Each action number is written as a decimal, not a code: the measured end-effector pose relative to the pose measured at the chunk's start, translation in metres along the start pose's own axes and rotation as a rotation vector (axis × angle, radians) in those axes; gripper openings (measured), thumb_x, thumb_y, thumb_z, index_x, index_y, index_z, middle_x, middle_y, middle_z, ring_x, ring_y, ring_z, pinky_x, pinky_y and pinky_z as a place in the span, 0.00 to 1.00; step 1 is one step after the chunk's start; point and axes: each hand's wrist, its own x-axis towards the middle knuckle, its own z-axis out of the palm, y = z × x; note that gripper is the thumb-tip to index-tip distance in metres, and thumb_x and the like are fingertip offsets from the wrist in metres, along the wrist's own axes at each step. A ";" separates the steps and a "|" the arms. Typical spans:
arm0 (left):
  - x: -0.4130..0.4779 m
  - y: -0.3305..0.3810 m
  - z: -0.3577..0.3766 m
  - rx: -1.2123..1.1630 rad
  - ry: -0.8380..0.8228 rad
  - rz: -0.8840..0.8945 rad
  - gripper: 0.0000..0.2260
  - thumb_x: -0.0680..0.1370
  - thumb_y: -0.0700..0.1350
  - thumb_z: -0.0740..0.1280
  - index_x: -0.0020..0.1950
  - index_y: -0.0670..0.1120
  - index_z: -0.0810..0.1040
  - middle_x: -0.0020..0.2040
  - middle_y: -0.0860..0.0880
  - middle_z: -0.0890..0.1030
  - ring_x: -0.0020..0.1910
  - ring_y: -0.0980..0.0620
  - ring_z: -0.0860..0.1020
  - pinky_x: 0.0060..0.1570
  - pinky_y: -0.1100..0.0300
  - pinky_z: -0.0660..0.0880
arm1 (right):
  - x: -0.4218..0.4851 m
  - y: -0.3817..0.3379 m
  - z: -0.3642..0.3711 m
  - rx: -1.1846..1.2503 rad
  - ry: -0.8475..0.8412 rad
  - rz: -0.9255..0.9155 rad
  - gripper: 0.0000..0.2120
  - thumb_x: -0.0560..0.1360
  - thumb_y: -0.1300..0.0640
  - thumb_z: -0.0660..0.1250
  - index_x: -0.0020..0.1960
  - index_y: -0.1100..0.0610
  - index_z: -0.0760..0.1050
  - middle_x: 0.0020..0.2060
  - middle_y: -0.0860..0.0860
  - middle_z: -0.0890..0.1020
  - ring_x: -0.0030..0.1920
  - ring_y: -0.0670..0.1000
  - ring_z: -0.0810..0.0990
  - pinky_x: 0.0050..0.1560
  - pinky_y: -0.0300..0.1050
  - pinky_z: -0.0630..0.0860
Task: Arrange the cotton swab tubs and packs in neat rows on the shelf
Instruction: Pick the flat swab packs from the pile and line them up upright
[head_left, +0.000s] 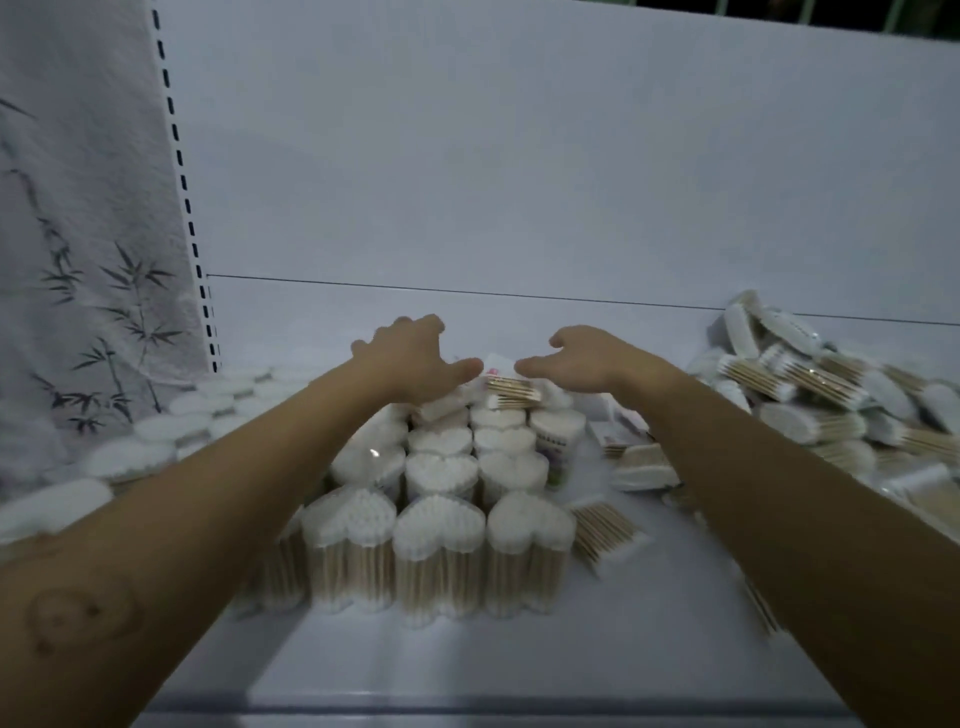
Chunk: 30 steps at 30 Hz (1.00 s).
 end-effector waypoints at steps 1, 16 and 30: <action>-0.008 0.009 0.000 0.042 0.024 0.061 0.33 0.75 0.67 0.62 0.74 0.51 0.64 0.72 0.47 0.68 0.70 0.45 0.67 0.68 0.47 0.62 | -0.012 0.001 -0.008 -0.057 0.011 -0.039 0.27 0.76 0.45 0.67 0.68 0.62 0.72 0.66 0.56 0.74 0.65 0.55 0.73 0.61 0.46 0.69; -0.058 0.083 0.043 0.177 -0.137 0.390 0.20 0.75 0.65 0.64 0.63 0.58 0.74 0.59 0.58 0.79 0.62 0.55 0.73 0.64 0.50 0.55 | -0.090 0.070 0.038 -0.449 -0.238 -0.047 0.28 0.65 0.36 0.74 0.52 0.54 0.71 0.42 0.49 0.74 0.45 0.52 0.74 0.42 0.45 0.71; -0.061 0.057 0.013 0.392 0.138 0.213 0.23 0.78 0.64 0.60 0.69 0.57 0.69 0.67 0.52 0.73 0.65 0.49 0.71 0.63 0.49 0.60 | -0.054 0.029 -0.016 -0.091 0.233 -0.204 0.18 0.70 0.45 0.70 0.54 0.52 0.72 0.48 0.48 0.77 0.48 0.52 0.76 0.46 0.46 0.72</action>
